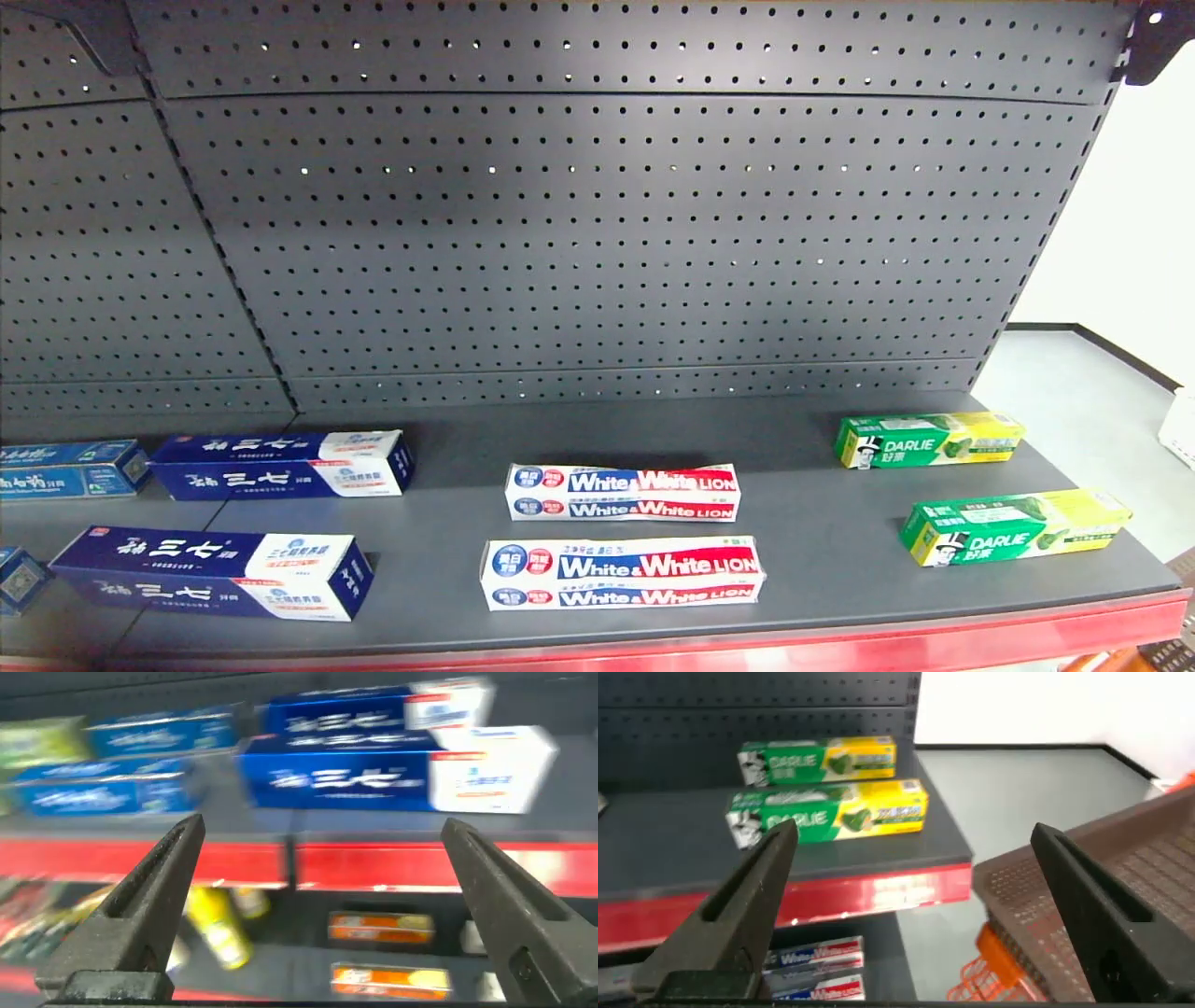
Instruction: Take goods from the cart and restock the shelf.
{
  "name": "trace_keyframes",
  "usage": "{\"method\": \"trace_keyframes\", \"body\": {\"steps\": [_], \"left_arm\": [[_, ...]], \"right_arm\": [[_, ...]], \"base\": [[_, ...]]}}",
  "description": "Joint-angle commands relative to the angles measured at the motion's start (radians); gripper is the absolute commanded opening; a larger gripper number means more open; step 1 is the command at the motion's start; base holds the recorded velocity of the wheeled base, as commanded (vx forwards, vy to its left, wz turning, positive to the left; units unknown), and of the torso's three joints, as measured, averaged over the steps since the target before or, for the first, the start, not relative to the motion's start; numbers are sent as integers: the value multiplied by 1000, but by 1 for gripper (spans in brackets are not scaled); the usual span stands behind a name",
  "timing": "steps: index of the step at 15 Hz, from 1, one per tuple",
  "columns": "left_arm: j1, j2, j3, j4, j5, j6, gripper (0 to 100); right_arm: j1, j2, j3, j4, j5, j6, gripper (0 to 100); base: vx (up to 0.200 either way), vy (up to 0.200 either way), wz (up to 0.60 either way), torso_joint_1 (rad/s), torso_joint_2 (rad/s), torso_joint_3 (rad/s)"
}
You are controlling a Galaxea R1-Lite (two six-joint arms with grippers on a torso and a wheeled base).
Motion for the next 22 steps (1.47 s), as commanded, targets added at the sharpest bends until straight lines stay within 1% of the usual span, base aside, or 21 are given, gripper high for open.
{"method": "trace_keyframes", "body": {"steps": [1,4,6,7,8,9,10,11,12,13,15,16,17,18,19,21,22], "left_arm": [[-1,3,42,-9,-19,2,100],[-1,3,45,-9,-21,-4,100],[-3,3,45,-9,-32,-2,100],[-3,3,45,-9,-114,-1,100],[-3,3,45,-9,-159,1,100],[-3,3,45,-9,-199,-1,100],[-3,3,45,-9,-262,-2,100],[-3,3,45,-9,-283,-2,100],[-3,3,42,0,-323,-4,100],[-3,3,40,4,-343,-12,100],[17,7,39,4,-329,-25,100],[83,15,40,3,-251,-18,100],[193,17,40,4,-225,-18,100],[279,14,59,-2,-240,-21,100],[267,12,68,-11,-240,-24,100],[266,14,68,-9,-242,-67,100],[266,14,68,-9,-242,-78,100]], "right_arm": [[31,-123,72,20,19,2,100],[42,-194,115,84,36,2,100],[47,-235,117,118,45,3,100],[44,-244,115,122,70,5,100],[39,-255,124,119,102,11,100],[37,-255,132,130,99,31,100],[37,-255,132,132,86,62,100],[37,-255,132,132,85,62,100],[39,-255,132,132,83,65,100],[39,-255,132,132,83,63,100],[39,-255,132,132,83,63,100],[39,-255,132,132,83,63,100],[39,-255,132,132,83,62,100],[39,-255,132,132,83,63,100],[39,-255,132,132,83,63,100],[39,-255,132,132,85,59,100],[39,-255,132,132,85,62,100]], "base": [[0,0,0,0,0,0],[0,0,0,0,0,0],[0,0,0,0,0,0],[0,0,0,0,0,0],[0,0,0,0,0,0],[0,0,0,0,0,0],[0,0,0,0,0,0],[0,0,0,0,0,0],[0,0,0,0,0,0],[0,0,0,0,0,0],[0,0,0,0,0,0],[0,0,0,0,0,0],[0,0,0,0,0,0],[0,0,0,0,0,0],[0,0,0,0,0,0],[0,0,0,0,0,0],[0,0,0,0,0,0]]}}
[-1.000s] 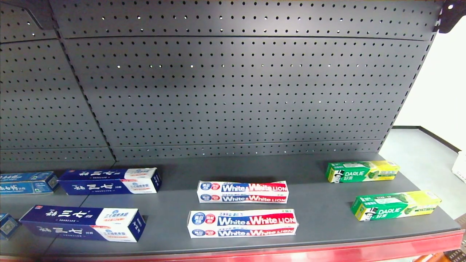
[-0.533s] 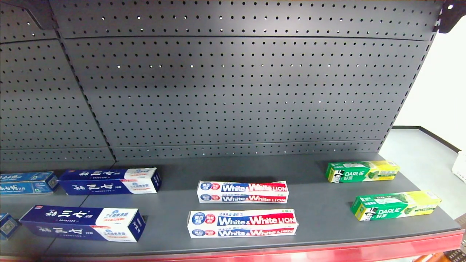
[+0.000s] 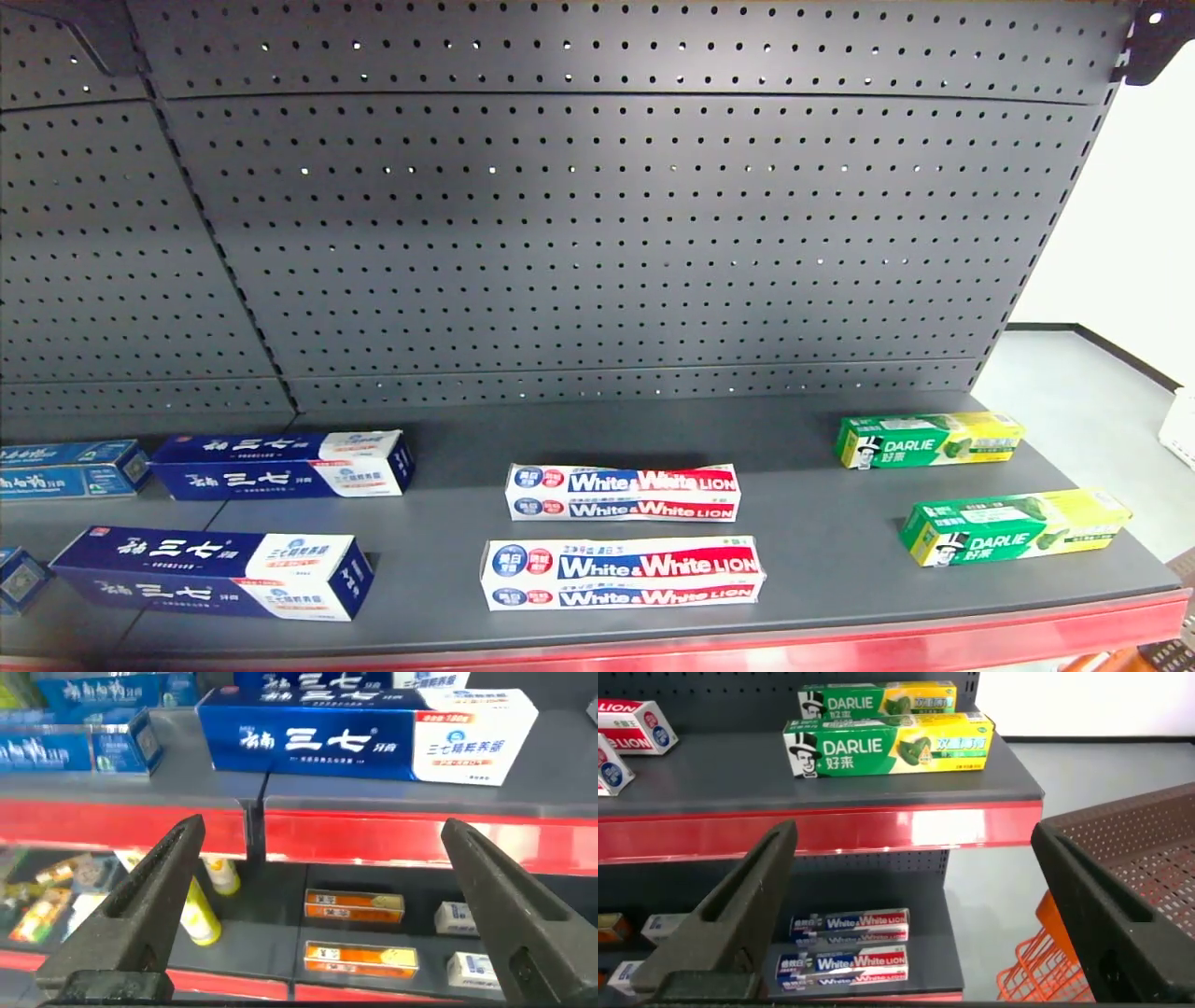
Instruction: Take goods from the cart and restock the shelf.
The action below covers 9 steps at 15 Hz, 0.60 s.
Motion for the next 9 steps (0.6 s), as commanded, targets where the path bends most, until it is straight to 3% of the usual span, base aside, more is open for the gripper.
{"method": "trace_keyframes", "body": {"steps": [1,2,4,9], "left_arm": [[6,5,4,-1,0,-2,100],[6,5,4,-1,-1,-4,100],[6,5,4,-1,0,-7,100],[6,5,4,-1,-1,-7,100]], "right_arm": [[-2,2,0,0,0,1,100],[0,2,0,0,-1,2,100],[0,2,0,0,-1,2,100],[0,2,0,0,-1,1,100]], "base": [[0,0,0,0,0,0],[0,0,0,0,0,0],[0,0,600,2,5,0],[0,0,0,0,0,0]]}}
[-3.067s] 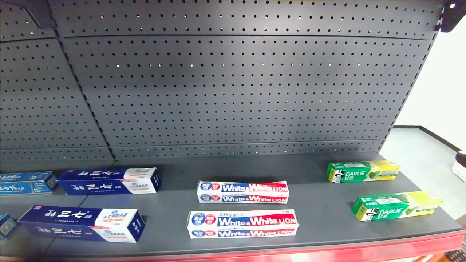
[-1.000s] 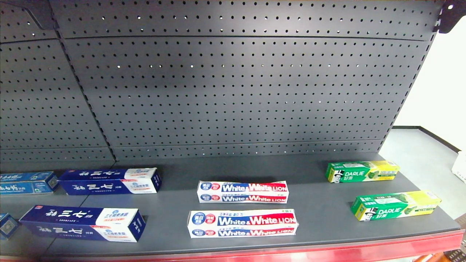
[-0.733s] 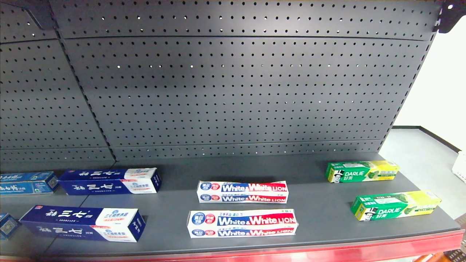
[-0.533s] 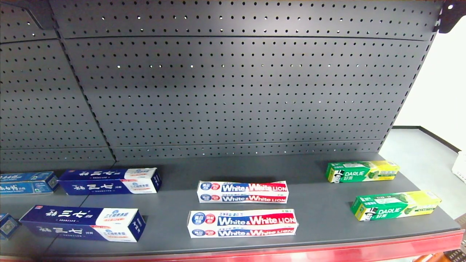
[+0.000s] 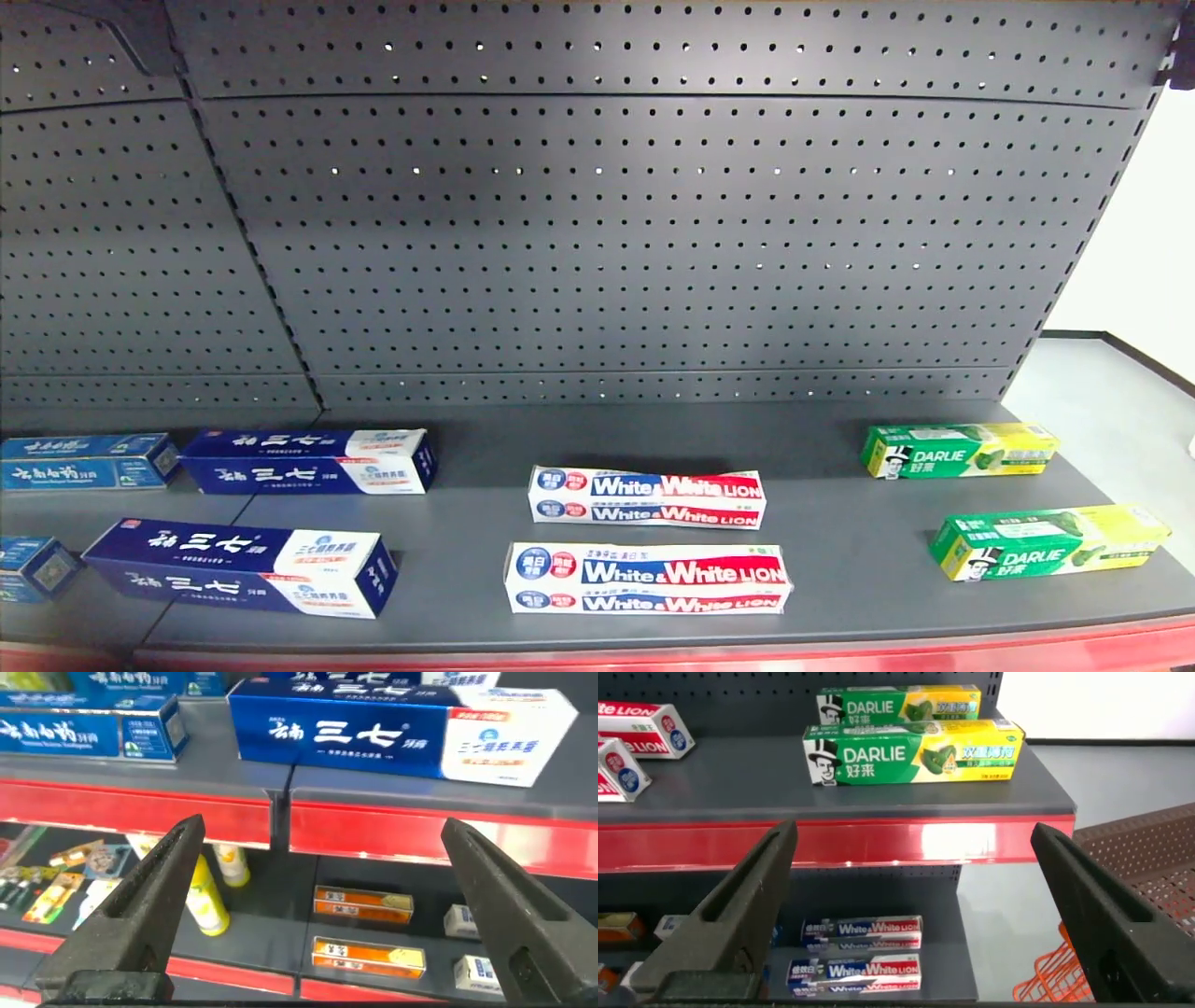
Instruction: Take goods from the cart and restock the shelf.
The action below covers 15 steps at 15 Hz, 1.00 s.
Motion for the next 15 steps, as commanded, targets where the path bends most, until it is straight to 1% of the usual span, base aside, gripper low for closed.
{"method": "trace_keyframes", "body": {"steps": [1,15], "left_arm": [[0,3,0,0,0,0,100],[0,3,0,0,1,0,100]], "right_arm": [[0,2,0,0,0,0,100],[0,2,0,0,0,0,100]], "base": [[0,0,0,0,0,0],[0,0,0,0,0,0]]}}
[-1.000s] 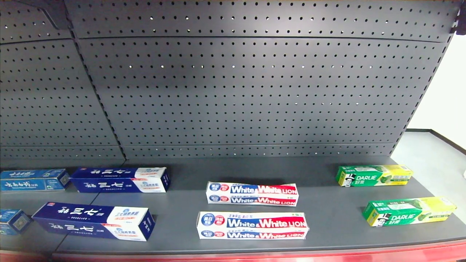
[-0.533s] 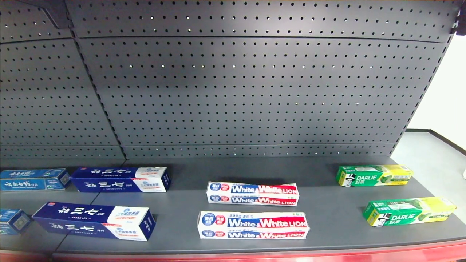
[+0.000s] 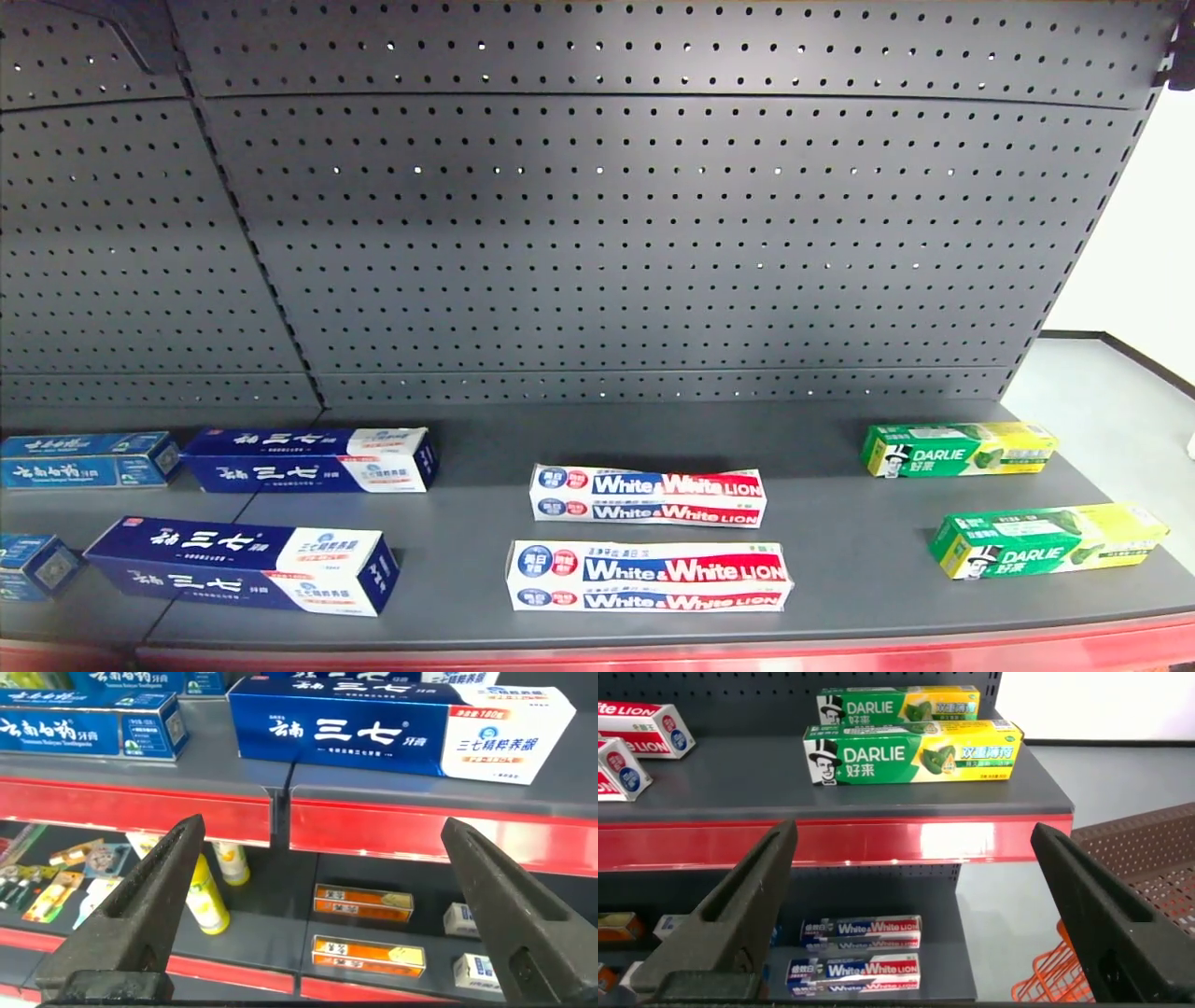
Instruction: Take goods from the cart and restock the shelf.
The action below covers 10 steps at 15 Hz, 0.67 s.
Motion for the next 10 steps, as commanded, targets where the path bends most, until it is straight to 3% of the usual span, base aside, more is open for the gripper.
{"method": "trace_keyframes", "body": {"steps": [1,10], "left_arm": [[0,2,0,0,1,0,100],[0,2,0,0,1,0,100]], "right_arm": [[-2,1,0,0,0,0,100],[0,1,0,0,2,-2,100]], "base": [[0,0,0,0,0,0],[0,0,0,0,0,0]]}}
